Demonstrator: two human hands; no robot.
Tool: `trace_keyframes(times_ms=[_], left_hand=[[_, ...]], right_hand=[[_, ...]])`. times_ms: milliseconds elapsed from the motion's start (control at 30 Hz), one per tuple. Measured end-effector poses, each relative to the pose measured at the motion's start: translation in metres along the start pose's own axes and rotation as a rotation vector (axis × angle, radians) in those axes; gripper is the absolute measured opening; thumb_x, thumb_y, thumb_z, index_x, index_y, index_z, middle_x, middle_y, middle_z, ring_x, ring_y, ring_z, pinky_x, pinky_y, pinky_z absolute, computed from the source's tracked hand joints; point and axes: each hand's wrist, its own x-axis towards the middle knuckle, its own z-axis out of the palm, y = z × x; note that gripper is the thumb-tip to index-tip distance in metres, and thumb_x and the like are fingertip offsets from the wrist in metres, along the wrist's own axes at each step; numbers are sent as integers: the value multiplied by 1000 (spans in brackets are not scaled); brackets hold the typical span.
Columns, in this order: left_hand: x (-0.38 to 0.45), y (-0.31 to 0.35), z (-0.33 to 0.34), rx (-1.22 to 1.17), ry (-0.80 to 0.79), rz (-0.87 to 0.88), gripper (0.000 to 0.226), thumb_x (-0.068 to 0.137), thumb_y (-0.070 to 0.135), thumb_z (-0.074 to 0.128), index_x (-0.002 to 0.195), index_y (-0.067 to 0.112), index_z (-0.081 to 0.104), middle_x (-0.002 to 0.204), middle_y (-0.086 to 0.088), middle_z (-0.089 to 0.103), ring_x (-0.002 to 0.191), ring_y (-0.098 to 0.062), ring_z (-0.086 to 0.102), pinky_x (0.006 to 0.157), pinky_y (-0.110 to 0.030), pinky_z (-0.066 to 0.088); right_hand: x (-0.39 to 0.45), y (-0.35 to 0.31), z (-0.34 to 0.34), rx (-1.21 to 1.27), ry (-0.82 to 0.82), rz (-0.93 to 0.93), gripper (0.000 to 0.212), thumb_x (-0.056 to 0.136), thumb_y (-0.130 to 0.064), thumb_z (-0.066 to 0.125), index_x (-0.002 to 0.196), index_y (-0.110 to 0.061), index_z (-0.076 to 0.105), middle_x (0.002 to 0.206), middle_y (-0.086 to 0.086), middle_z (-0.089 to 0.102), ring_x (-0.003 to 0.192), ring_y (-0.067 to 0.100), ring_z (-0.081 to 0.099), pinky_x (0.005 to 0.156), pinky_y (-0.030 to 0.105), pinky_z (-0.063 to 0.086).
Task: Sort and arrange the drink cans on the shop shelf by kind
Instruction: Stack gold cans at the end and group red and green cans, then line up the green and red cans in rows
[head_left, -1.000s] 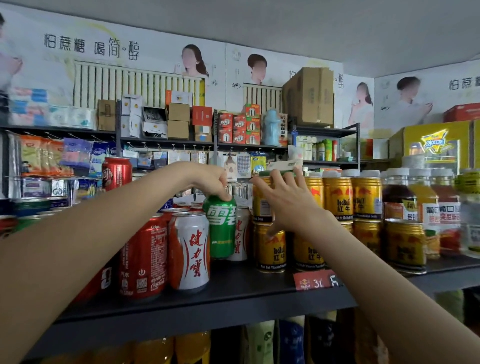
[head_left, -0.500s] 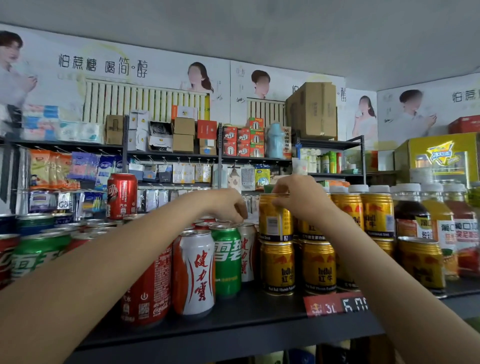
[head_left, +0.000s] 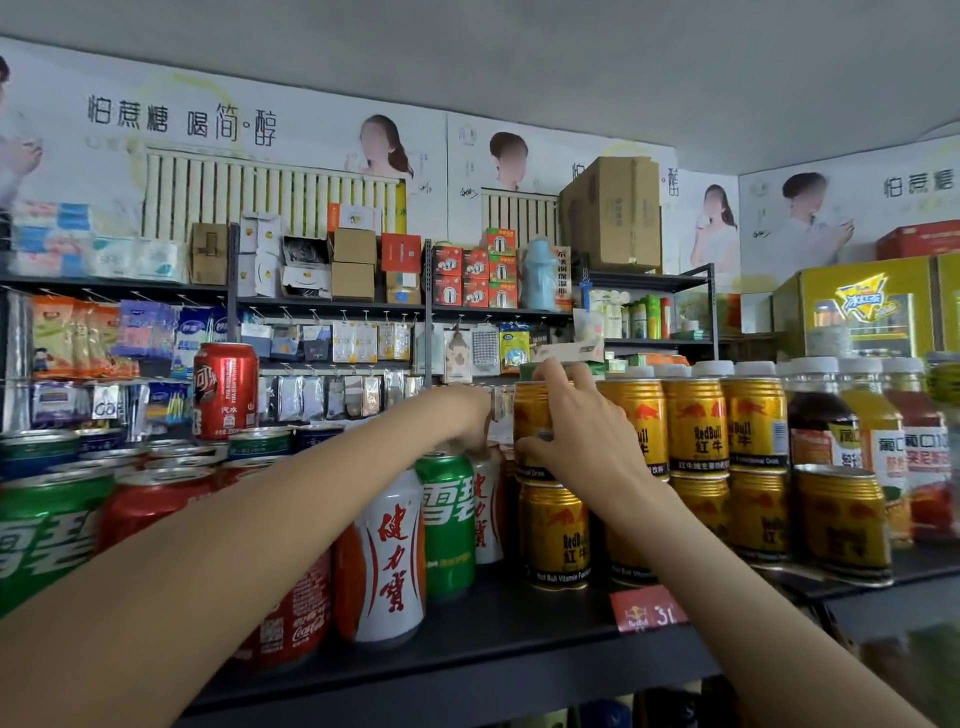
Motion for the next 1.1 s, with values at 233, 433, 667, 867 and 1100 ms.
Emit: trace_keyframes(times_ms=[233, 433, 667, 867, 1100], left_hand=[[7, -10, 0, -98, -62, 27, 36, 85, 21, 63, 116, 3, 55, 111, -8, 58, 105, -23, 56, 87, -27, 46], [13, -21, -8, -193, -92, 40, 33, 86, 25, 62, 112, 5, 60, 106, -3, 58, 100, -20, 54, 83, -26, 42], [19, -35, -21, -544, -24, 53, 60, 89, -1, 53, 142, 15, 29, 130, -8, 54, 95, -14, 50, 54, -15, 37], [38, -45, -14, -251, -55, 53, 71, 89, -5, 45, 148, 21, 15, 148, -6, 33, 119, -20, 47, 91, -31, 42], [63, -52, -5, 46, -191, 76, 81, 90, 0, 43, 147, 29, -7, 154, -9, 18, 88, -17, 54, 67, -24, 43]], right_hand=[[33, -5, -12, 143, 165, -71, 55, 74, -10, 73, 116, -15, 37, 123, 7, 40, 93, 29, 57, 72, 38, 53], [71, -7, -9, 265, -17, -10, 60, 70, -13, 79, 114, -12, 39, 123, 6, 42, 91, 15, 43, 72, 24, 38], [86, -9, 41, 235, -159, 72, 66, 74, -8, 74, 127, -10, 33, 125, 13, 40, 100, 32, 55, 69, 32, 44], [114, -8, 65, 190, -199, 133, 63, 77, -10, 73, 127, -10, 34, 134, 16, 37, 104, 32, 56, 70, 31, 44], [124, -1, 85, 57, -319, 92, 72, 76, -11, 74, 133, -12, 30, 139, 15, 32, 114, 33, 51, 84, 34, 48]])
